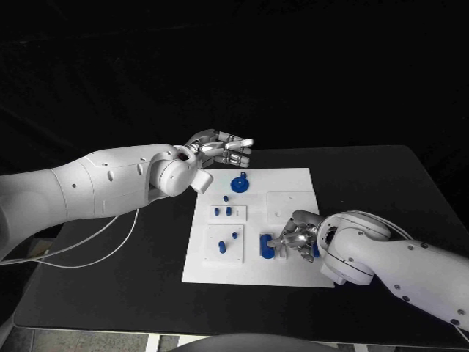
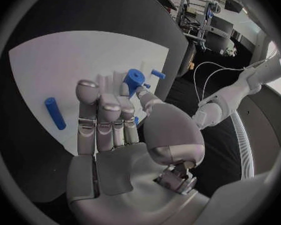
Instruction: Assemble the parts on the task board
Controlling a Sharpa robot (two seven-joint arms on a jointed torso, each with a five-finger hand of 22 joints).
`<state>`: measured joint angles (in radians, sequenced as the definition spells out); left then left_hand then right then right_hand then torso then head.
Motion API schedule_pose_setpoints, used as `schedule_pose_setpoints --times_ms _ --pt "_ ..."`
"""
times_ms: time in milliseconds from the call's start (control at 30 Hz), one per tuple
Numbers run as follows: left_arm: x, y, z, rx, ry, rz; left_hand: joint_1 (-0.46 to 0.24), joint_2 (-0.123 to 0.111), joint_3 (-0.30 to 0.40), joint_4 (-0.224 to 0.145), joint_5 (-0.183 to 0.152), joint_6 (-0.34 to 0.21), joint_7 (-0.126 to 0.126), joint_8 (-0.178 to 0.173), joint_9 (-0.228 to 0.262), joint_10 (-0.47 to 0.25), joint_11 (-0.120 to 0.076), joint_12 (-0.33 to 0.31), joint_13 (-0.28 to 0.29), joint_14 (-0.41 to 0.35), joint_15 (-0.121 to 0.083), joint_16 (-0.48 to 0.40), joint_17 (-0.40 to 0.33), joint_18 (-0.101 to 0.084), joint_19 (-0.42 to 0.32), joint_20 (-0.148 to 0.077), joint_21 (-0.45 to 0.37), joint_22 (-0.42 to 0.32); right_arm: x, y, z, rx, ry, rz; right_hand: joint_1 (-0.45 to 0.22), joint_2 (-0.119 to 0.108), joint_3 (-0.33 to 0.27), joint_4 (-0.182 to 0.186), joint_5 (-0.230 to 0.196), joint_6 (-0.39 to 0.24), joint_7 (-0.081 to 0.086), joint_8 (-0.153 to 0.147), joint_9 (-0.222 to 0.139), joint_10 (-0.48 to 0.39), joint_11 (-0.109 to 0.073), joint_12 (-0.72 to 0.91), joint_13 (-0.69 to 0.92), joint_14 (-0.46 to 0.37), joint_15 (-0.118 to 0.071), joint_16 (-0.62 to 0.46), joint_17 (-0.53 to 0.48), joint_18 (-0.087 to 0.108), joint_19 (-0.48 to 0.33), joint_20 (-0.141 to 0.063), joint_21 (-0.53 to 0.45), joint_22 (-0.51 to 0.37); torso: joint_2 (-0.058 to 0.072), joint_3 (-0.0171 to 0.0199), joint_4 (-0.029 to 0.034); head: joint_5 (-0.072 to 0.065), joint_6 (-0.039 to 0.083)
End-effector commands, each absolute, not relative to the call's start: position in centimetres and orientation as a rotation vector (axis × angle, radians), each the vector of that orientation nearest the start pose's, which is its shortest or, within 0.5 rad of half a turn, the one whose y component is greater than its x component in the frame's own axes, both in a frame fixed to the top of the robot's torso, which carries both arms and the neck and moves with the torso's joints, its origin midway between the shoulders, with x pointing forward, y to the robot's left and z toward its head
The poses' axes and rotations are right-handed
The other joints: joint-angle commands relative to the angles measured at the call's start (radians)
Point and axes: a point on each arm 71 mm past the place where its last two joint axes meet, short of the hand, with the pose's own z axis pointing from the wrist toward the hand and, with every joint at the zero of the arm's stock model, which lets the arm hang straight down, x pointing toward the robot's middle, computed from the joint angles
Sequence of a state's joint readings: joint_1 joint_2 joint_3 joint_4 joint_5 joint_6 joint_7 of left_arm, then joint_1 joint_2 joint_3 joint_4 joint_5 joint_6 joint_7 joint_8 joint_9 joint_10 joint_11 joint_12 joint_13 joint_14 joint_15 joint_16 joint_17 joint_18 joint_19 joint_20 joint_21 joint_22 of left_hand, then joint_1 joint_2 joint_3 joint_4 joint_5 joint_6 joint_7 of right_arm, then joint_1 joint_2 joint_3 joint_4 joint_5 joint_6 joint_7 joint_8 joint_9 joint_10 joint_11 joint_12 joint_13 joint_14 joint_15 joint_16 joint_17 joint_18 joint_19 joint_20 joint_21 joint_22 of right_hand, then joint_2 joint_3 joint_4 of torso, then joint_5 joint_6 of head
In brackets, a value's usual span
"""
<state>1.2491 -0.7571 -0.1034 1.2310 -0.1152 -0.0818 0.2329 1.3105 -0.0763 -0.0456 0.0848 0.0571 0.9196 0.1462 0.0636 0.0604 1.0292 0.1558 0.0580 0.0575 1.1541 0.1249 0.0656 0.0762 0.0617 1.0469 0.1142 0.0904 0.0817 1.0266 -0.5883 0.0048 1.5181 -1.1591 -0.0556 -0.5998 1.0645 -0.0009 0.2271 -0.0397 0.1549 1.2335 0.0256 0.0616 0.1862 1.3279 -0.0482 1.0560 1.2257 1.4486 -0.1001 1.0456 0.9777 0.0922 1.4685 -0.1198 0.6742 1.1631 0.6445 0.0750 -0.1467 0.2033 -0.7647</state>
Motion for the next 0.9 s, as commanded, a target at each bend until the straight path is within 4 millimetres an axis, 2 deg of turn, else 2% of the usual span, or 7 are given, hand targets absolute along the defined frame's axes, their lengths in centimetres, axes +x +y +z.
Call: schedule_pose_setpoints --times_ms 33,133,200,367,633,733,900 --pt "53.5 24.2 -20.0 -1.025 1.663 -1.420 -0.004 -0.001 -0.001 0.004 0.001 -0.005 0.004 -0.003 -0.001 -0.002 0.002 0.003 0.001 -0.002 0.006 -0.003 0.000 0.006 -0.001 0.004 0.005 -0.002 43.7 -9.6 -27.8 0.175 2.290 0.535 -0.012 0.000 -0.005 -0.016 0.003 0.007 0.002 0.002 0.002 0.008 -0.001 -0.005 0.003 0.000 -0.004 0.004 -0.003 -0.019 0.046 -0.006 0.006 -0.003 0.000 -0.0003 -0.0002 0.002 -0.002" --pt "53.5 24.2 -20.0 -1.025 1.663 -1.419 -0.004 0.001 -0.001 0.005 0.001 0.001 0.003 -0.002 -0.001 -0.003 0.002 0.003 0.001 -0.002 0.006 -0.003 0.000 0.006 -0.001 0.004 0.006 -0.002 43.7 -9.6 -27.9 0.173 2.290 0.540 -0.017 -0.013 -0.021 -0.015 0.033 0.009 0.002 0.002 0.002 0.010 -0.001 -0.005 0.004 0.000 -0.004 0.004 -0.003 -0.019 0.046 -0.006 0.007 -0.003 -0.001 -0.0001 -0.0008 0.004 -0.002" --pt "53.5 24.2 -20.0 -1.025 1.664 -1.419 -0.004 0.001 -0.001 0.005 0.001 0.001 0.003 -0.002 -0.001 -0.003 0.002 0.003 0.001 -0.002 0.006 -0.003 0.000 0.006 -0.001 0.004 0.006 -0.002 43.6 -9.6 -27.9 0.174 2.289 0.545 -0.012 -0.005 -0.039 -0.012 0.033 0.009 0.002 0.002 0.001 0.010 -0.002 -0.007 0.005 -0.001 -0.004 0.005 -0.003 -0.018 0.045 -0.006 0.008 -0.004 0.000 0.0000 -0.0012 0.005 -0.002" --pt "53.5 24.2 -20.0 -1.025 1.666 -1.419 -0.004 0.001 -0.001 0.005 0.001 0.001 0.003 -0.002 -0.001 -0.003 0.002 0.003 0.001 -0.002 0.006 -0.003 0.000 0.006 -0.001 0.004 0.006 -0.002 43.5 -9.6 -27.9 0.178 2.282 0.565 -0.022 -0.013 -0.049 -0.002 0.027 0.009 0.003 0.002 0.001 0.011 -0.001 -0.007 0.006 -0.001 -0.004 0.004 -0.004 -0.018 0.045 -0.006 0.007 -0.004 -0.001 0.0005 -0.0007 0.007 -0.002" --pt "53.5 24.3 -20.0 -1.026 1.666 -1.417 -0.004 0.001 -0.001 0.005 0.001 0.001 0.003 -0.002 -0.001 -0.003 0.002 0.003 0.001 -0.002 0.006 -0.003 0.000 0.006 -0.001 0.004 0.006 -0.002 43.0 -10.1 -27.9 0.168 2.307 0.603 -0.005 -0.053 -0.091 0.055 0.039 0.013 0.004 0.002 0.002 0.013 0.000 -0.008 0.009 -0.002 -0.004 0.005 -0.005 -0.017 0.046 -0.006 0.010 -0.006 0.000 0.0009 -0.0013 0.012 -0.007" --pt "53.5 24.3 -20.1 -1.027 1.666 -1.416 -0.005 0.004 -0.003 0.002 0.001 -0.002 0.004 -0.002 -0.001 -0.003 0.002 0.003 0.001 -0.003 0.006 -0.003 0.000 0.006 -0.001 0.004 0.006 -0.001 42.7 -10.3 -28.0 0.160 2.318 0.616 0.004 -0.060 -0.091 0.065 0.039 0.013 0.004 0.002 0.003 0.013 0.000 -0.009 0.010 -0.001 -0.004 0.006 -0.004 -0.016 0.045 -0.006 0.011 -0.006 0.000 0.0008 -0.0020 0.012 -0.005" --pt "53.5 24.3 -20.0 -1.026 1.666 -1.416 -0.005 0.004 -0.003 0.002 0.001 -0.002 0.004 -0.002 -0.001 -0.003 0.002 0.003 0.001 -0.003 0.006 -0.003 0.000 0.006 -0.001 0.004 0.006 -0.001 42.5 -10.5 -28.2 0.141 2.341 0.620 0.021 -0.074 -0.087 0.057 0.040 0.016 0.004 0.002 0.003 0.013 0.000 -0.009 0.010 -0.001 -0.004 0.006 -0.003 -0.017 0.045 -0.006 0.010 -0.006 -0.001 0.0011 -0.0021 0.013 -0.006"
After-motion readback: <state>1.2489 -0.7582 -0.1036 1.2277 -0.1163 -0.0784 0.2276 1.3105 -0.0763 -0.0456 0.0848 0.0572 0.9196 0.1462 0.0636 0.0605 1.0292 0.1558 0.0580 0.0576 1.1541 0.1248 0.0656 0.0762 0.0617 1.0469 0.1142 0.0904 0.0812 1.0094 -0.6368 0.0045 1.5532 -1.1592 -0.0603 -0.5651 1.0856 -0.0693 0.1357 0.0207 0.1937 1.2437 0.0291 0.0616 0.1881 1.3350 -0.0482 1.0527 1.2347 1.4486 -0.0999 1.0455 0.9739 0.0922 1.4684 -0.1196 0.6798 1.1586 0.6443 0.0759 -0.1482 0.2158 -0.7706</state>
